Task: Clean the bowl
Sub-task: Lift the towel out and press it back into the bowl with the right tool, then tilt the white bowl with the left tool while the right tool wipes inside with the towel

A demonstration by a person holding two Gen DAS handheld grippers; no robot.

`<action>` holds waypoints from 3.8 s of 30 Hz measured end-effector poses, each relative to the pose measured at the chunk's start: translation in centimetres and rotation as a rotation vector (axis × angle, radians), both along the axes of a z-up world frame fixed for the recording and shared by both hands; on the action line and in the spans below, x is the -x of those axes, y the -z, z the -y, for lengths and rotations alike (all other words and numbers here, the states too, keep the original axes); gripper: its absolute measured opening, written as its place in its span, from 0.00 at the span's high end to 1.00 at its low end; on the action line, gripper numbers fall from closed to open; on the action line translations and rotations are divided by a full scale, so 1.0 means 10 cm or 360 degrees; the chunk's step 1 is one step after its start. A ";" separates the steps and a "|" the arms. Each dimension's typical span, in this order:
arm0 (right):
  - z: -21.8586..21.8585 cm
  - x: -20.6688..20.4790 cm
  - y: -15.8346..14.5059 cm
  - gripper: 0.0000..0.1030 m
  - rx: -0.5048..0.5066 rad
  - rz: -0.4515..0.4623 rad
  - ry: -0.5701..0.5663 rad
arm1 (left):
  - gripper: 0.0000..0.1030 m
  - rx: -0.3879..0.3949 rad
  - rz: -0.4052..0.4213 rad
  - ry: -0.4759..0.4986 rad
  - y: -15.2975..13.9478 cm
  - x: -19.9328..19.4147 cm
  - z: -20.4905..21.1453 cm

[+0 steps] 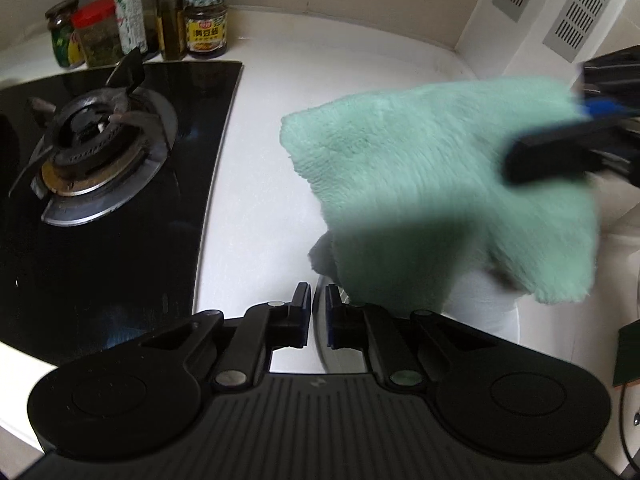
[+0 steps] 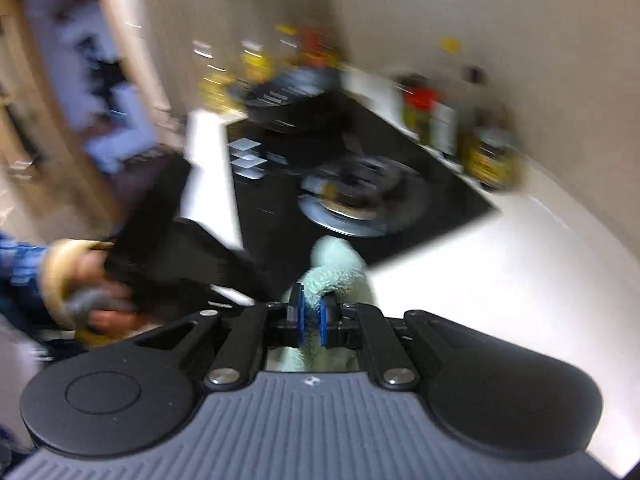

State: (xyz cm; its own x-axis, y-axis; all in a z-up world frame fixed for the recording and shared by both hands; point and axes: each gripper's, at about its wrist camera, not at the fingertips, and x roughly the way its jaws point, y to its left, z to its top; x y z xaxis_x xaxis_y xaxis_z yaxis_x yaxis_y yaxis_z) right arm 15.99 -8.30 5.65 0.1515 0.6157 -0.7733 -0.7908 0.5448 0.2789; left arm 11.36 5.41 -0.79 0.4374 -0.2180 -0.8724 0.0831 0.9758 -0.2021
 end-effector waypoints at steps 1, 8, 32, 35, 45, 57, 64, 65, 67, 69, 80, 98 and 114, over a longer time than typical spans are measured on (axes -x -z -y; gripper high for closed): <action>0.01 -0.04 0.10 0.92 0.0061 -0.0038 0.0056 | 0.95 -0.0010 -0.0011 0.0002 0.03 0.01 0.01; 0.03 -0.16 0.51 0.75 0.0401 -0.0207 0.0239 | 0.95 -0.0070 -0.0025 0.0049 0.08 0.04 0.08; -0.80 -0.20 0.82 0.68 0.0778 0.0543 -0.1103 | 0.95 -0.0113 -0.0085 0.0127 0.21 -0.05 0.15; -0.90 -0.30 0.92 0.67 0.0797 0.0404 -0.1108 | 0.95 -0.0131 -0.0078 0.0139 0.24 -0.06 0.17; -0.76 -0.23 1.08 0.75 0.0660 0.0423 -0.1014 | 0.94 -0.0101 -0.0151 0.0339 0.23 -0.23 0.10; -0.83 -0.18 0.99 0.76 0.0668 0.0428 -0.0957 | 0.78 -0.0123 -0.0301 0.0536 0.34 -0.65 0.18; -0.38 -0.38 0.96 0.79 0.0528 -0.0327 0.0127 | 0.68 -0.0175 -0.0139 0.0178 0.36 -0.46 0.08; -0.31 -0.34 0.96 0.79 0.0494 -0.0412 0.0230 | 0.67 -0.0186 -0.0146 0.0199 0.35 -0.46 0.09; -0.26 -0.27 0.95 0.79 0.0486 -0.0475 0.0312 | 0.67 -0.0207 -0.0160 0.0241 0.34 -0.45 0.10; -0.33 -0.25 0.94 0.79 0.0533 -0.0422 0.0235 | 0.78 -0.0227 -0.0175 0.0282 0.32 -0.45 0.11; -0.98 -0.12 0.91 0.75 0.0830 0.0451 -0.1228 | 0.89 -0.0271 -0.0347 0.0810 0.20 -0.91 0.31; -0.21 0.12 0.90 0.77 0.0384 -0.0570 0.0604 | 0.61 -0.0183 -0.0095 -0.0014 0.37 -0.50 0.17; -1.10 0.04 0.90 0.75 0.0817 0.0369 -0.1186 | 0.83 -0.0413 -0.0396 0.0883 0.33 -1.03 0.56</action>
